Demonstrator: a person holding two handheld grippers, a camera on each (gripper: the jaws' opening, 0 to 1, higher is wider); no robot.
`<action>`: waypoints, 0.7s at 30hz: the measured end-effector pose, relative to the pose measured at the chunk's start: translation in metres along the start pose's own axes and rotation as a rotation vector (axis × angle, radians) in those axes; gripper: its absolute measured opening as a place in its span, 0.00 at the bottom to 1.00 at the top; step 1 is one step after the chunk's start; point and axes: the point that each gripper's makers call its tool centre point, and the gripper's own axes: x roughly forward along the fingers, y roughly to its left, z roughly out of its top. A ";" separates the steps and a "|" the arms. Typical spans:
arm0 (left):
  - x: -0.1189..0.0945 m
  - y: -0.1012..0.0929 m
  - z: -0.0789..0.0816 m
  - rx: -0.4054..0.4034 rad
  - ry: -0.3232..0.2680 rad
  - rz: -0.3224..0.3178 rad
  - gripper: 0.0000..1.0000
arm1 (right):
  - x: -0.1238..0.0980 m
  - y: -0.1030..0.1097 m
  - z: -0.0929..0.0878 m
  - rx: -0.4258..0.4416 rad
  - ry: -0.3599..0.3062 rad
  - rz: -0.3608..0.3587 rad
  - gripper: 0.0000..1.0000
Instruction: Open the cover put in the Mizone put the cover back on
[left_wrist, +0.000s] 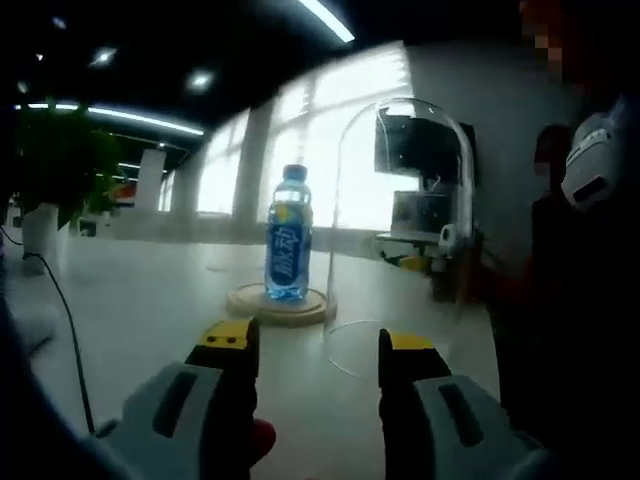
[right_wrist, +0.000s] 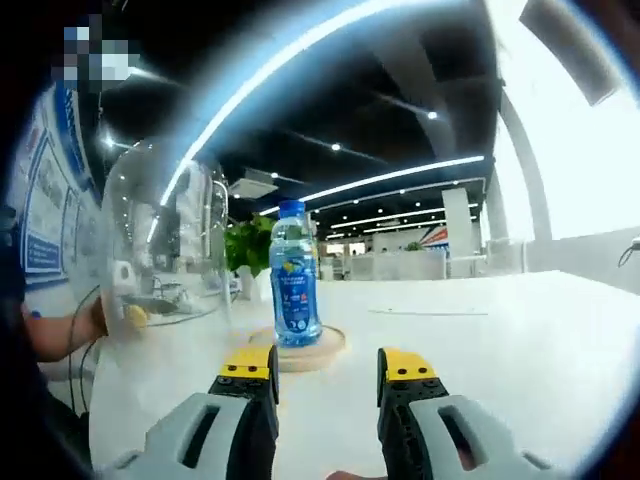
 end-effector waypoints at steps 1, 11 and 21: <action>0.000 0.000 0.000 0.002 0.000 -0.001 0.40 | 0.001 0.001 0.001 0.001 -0.004 0.006 0.34; 0.001 -0.010 0.005 0.003 -0.022 -0.038 0.49 | -0.004 0.005 0.006 0.025 -0.024 0.039 0.39; 0.000 -0.013 0.007 0.005 -0.030 -0.052 0.52 | -0.006 0.003 0.010 0.059 -0.045 0.038 0.42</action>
